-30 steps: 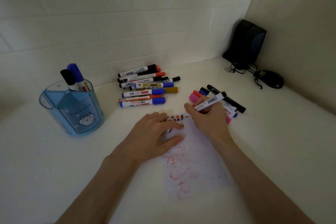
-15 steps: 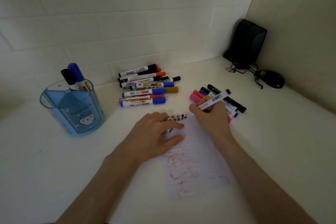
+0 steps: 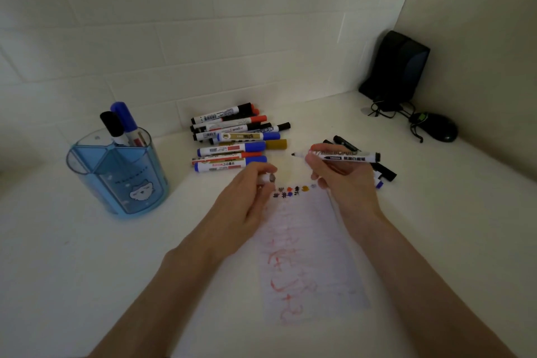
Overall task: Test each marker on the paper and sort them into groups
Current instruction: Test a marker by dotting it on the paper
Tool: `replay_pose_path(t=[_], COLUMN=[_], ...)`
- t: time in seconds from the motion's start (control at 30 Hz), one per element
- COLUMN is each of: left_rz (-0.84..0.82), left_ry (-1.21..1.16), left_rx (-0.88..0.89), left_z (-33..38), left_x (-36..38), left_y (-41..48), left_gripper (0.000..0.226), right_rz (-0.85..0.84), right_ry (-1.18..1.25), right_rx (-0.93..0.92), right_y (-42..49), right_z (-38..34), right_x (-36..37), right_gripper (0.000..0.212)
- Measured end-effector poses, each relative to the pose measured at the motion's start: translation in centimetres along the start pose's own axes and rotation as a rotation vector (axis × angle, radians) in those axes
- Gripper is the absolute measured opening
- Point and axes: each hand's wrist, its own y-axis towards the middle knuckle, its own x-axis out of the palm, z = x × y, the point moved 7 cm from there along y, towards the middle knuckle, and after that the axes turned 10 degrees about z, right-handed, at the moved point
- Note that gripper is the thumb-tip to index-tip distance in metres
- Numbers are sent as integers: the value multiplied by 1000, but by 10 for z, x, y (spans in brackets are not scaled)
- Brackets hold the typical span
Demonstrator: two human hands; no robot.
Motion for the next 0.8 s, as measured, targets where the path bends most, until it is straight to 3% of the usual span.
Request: replay_pose_path(t=[0.2, 0.4, 0.8], left_rz=[131, 163, 165], left_ry=[-168, -291, -214], left_rx=[-174, -170, -124], left_z=[-13, -5, -8], left_x=[-11, -13, -19], left_y=[4, 5, 9], left_gripper=[15, 9, 24], right_rz=[-115, -193, -314], right_ry=[101, 55, -24], right_rx=[90, 97, 50], right_y=[-4, -14, -20], right_z=[0, -3, -11], right_x=[9, 17, 16], right_gripper=[12, 7, 18])
